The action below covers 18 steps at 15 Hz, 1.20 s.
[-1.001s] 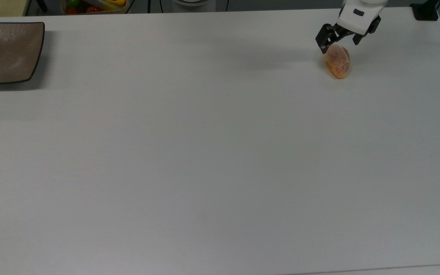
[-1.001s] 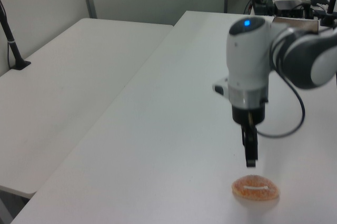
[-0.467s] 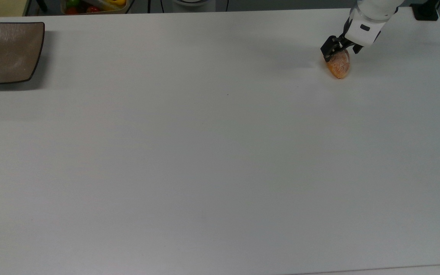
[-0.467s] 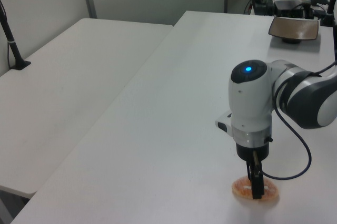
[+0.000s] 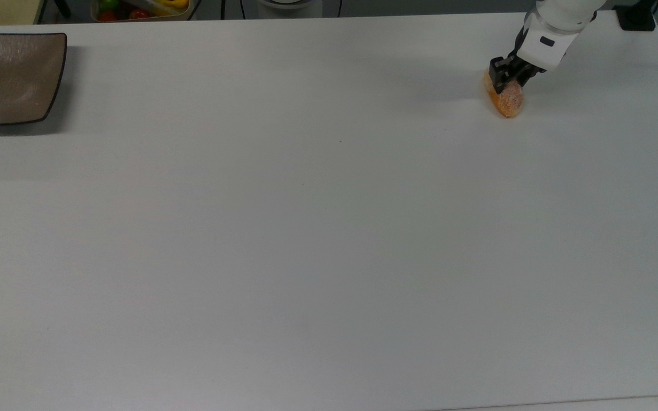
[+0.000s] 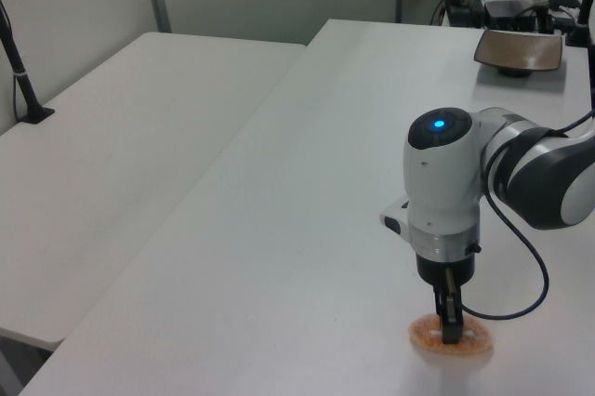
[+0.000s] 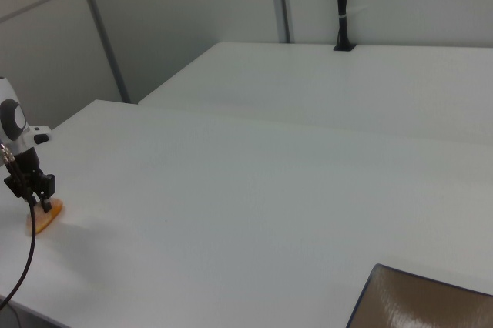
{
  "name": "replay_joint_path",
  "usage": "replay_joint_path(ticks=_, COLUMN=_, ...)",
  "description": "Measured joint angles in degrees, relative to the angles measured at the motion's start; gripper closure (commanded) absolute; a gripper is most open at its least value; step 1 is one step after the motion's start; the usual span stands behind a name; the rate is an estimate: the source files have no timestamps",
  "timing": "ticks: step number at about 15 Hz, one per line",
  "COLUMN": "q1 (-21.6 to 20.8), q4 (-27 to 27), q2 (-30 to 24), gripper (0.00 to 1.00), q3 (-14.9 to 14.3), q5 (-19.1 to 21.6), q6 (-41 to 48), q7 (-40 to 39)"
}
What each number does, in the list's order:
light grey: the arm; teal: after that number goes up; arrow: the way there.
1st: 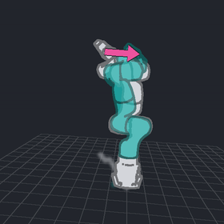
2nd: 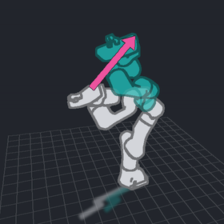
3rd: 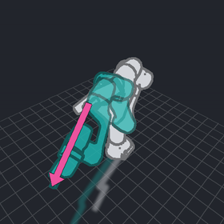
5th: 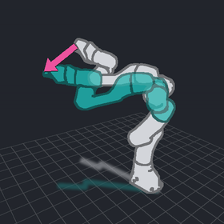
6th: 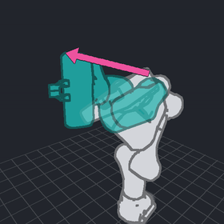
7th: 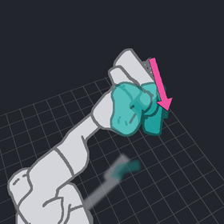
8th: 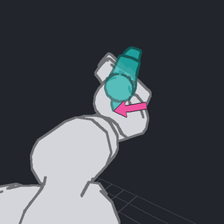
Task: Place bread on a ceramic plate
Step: 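Lift the bread roll and carry it to the dark ceramic plate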
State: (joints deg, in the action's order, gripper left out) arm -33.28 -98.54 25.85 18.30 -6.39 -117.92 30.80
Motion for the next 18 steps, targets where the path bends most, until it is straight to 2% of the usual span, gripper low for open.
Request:
replay_joint_path(ticks=6, q1=0.16, q4=0.56, q2=-0.15, gripper=0.79, q3=-0.01, q5=-0.07, q6=0.0, q7=0.11)
replay_joint_path(ticks=10, q1=1.61, q4=0.71, q2=-3.68, gripper=0.8, q3=-1.02, q5=-0.44, q6=1.06, q7=0.1)
replay_joint_path(ticks=13, q1=2.97, q4=0.55, q2=-7.66, gripper=0.8, q3=-4.7, q5=-0.84, q6=5.58, q7=-2.32)
replay_joint_path(ticks=18, q1=9.65, q4=-0.03, q2=-12.31, gripper=0.8, q3=-10.02, q5=-0.85, q6=9.82, q7=-11.1)
